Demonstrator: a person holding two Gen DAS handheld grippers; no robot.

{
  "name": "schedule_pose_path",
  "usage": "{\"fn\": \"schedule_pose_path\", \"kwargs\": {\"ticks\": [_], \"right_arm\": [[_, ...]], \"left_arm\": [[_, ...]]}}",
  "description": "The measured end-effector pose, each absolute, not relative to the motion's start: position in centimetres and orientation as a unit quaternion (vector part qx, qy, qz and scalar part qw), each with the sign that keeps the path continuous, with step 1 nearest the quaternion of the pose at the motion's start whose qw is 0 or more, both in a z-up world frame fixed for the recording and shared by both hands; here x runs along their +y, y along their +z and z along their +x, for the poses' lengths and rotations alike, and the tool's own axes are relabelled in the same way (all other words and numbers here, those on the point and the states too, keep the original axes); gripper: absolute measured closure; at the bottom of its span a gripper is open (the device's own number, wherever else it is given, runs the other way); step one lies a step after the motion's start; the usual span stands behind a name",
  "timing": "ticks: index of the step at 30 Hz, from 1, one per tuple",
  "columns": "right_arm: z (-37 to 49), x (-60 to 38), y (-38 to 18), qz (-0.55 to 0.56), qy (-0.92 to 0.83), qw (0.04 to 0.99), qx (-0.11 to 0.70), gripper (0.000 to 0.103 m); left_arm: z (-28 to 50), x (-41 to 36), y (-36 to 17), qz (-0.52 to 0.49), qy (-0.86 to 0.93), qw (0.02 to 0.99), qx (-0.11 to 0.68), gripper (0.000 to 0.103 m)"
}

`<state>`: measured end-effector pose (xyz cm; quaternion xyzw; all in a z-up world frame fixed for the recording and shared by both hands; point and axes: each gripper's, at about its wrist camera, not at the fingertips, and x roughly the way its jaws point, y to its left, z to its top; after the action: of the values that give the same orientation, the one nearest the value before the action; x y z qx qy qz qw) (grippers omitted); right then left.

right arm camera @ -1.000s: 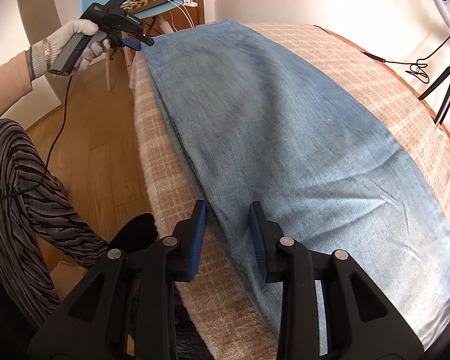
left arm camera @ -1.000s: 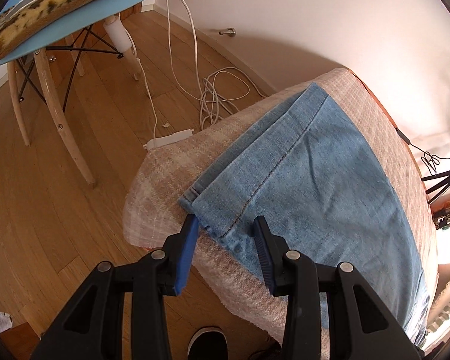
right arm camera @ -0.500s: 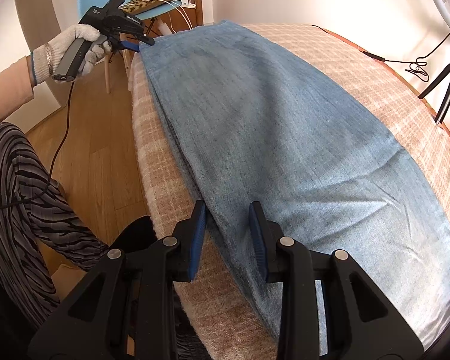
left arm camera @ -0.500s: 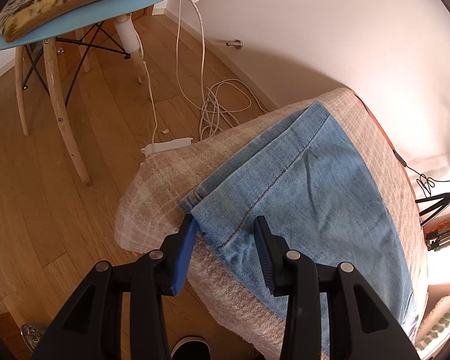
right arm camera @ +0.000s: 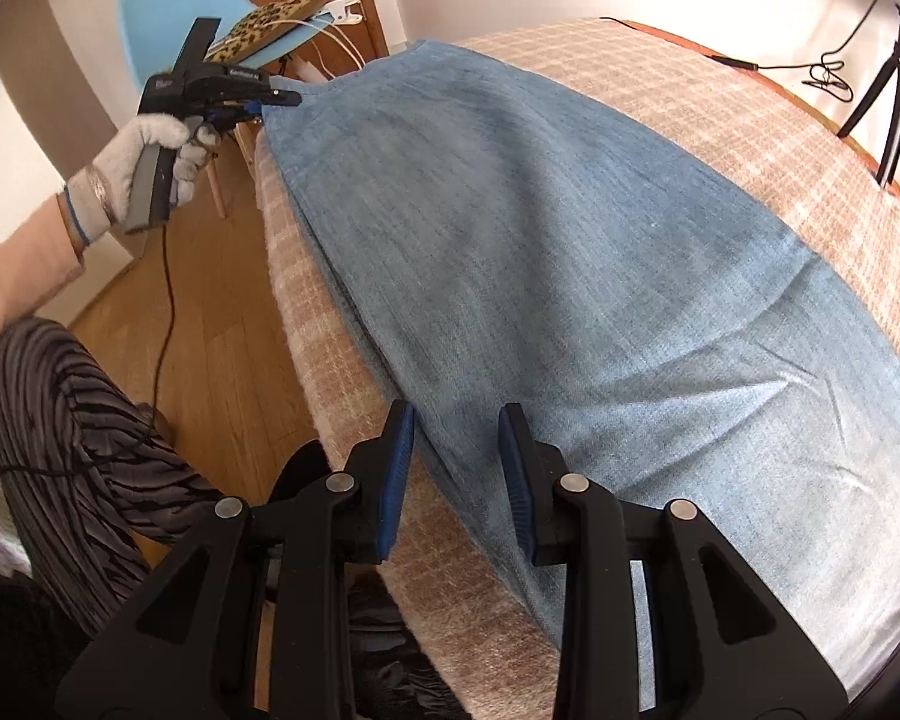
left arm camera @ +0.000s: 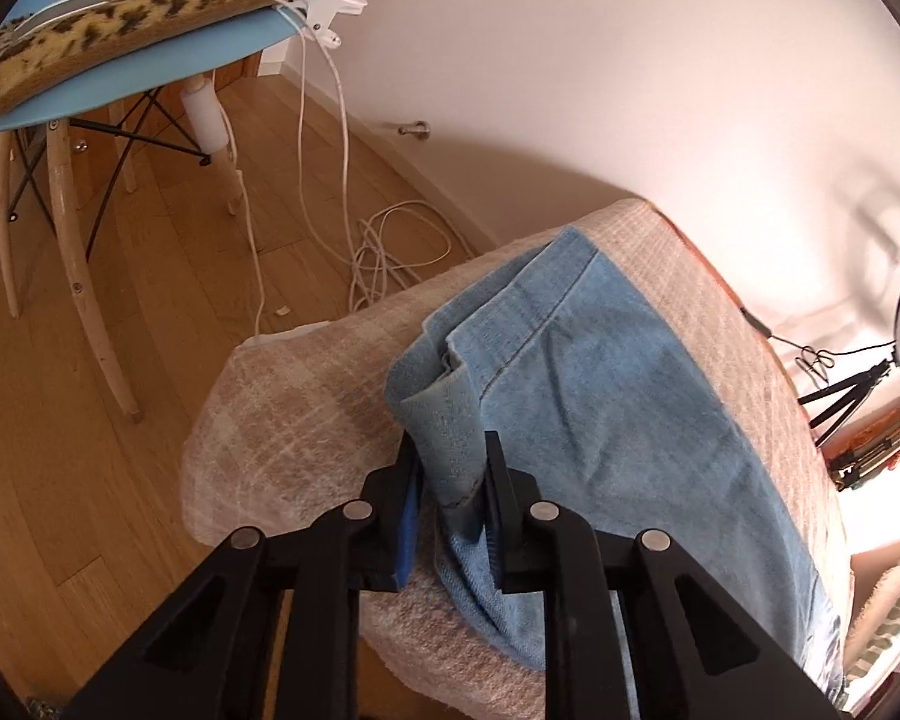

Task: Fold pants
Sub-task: 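Grasp the jeans side edge with the left tool while the right tool grasps beside it, then lift the gripped edge and fold it over the jeans with both tools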

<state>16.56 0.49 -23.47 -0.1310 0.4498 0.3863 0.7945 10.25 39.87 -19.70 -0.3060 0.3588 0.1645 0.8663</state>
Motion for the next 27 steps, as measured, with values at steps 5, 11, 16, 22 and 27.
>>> {"fn": "schedule_pose_path", "kwargs": {"ticks": [5,11,16,22,27], "right_arm": [[20.7,3.5,-18.6,-0.086,0.387,0.796,0.458,0.045],[28.3,11.9,-13.8,-0.056,0.411,0.775,0.476,0.038],[35.1,22.9,-14.7,-0.021,0.431,0.730,0.530,0.037],[39.8,34.4,-18.2,-0.028,0.415,0.703,0.577,0.037],[40.7,40.1,-20.9,-0.083,0.379,0.702,0.598,0.037]], "left_arm": [[10.9,37.6,-18.8,-0.239,0.118,0.901,0.343,0.091],[10.6,35.3,-17.7,-0.169,0.068,0.926,0.331,0.092],[10.3,35.2,-17.5,-0.151,0.047,0.932,0.325,0.092],[9.7,34.4,-17.6,-0.131,0.026,0.936,0.325,0.092],[9.4,33.4,-17.8,-0.115,0.006,0.939,0.324,0.092]]}}
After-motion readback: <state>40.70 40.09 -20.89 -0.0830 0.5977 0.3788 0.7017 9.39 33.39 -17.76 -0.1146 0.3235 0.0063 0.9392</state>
